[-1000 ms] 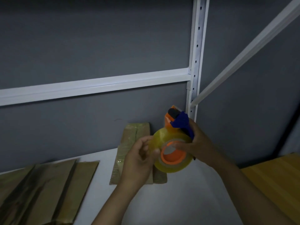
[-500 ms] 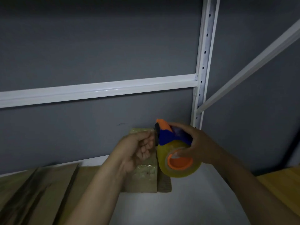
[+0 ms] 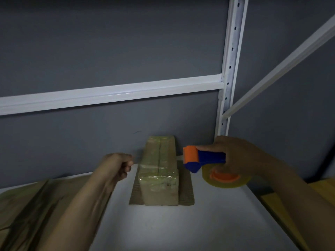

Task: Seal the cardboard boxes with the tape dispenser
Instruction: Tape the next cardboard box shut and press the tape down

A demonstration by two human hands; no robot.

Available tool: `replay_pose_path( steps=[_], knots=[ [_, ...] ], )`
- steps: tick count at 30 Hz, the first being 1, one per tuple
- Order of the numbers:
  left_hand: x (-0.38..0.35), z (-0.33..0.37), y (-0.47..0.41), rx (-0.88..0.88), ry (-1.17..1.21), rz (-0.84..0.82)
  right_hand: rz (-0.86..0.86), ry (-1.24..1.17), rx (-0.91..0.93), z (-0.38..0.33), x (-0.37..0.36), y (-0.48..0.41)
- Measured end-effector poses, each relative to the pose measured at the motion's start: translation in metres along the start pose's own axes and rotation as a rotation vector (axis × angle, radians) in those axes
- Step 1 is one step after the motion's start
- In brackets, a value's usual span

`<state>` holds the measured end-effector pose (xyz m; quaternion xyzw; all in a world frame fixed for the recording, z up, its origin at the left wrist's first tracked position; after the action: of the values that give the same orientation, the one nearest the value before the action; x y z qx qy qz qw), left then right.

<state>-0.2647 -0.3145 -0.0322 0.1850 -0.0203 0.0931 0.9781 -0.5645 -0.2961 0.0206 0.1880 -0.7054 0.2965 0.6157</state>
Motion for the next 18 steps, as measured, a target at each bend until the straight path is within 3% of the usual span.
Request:
replay_pose_path(
  steps=[11,15,18],
  knots=[
    [0.018,-0.047,-0.016,0.003,-0.167,0.113,-0.074,0.047,0.008,-0.013,-0.046,-0.005],
    [0.007,-0.079,-0.019,0.088,-0.087,0.061,-0.087,-0.005,-0.045,-0.013,-0.064,-0.006],
    [0.003,-0.080,-0.018,0.033,-0.154,0.056,-0.103,-0.044,-0.051,-0.016,-0.071,-0.007]
  ],
)
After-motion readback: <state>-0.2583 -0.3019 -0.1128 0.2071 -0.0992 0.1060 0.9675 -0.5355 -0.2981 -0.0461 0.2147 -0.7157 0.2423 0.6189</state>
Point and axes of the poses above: each hand's wrist, its own y-axis away from the middle knuckle, its own x-axis out of the back of the hand, z = x × y, the point moved 10 cm from there along -y, towards the middle knuckle, and after that the axes turned 8 degrees about x, right-handed, at the moved point
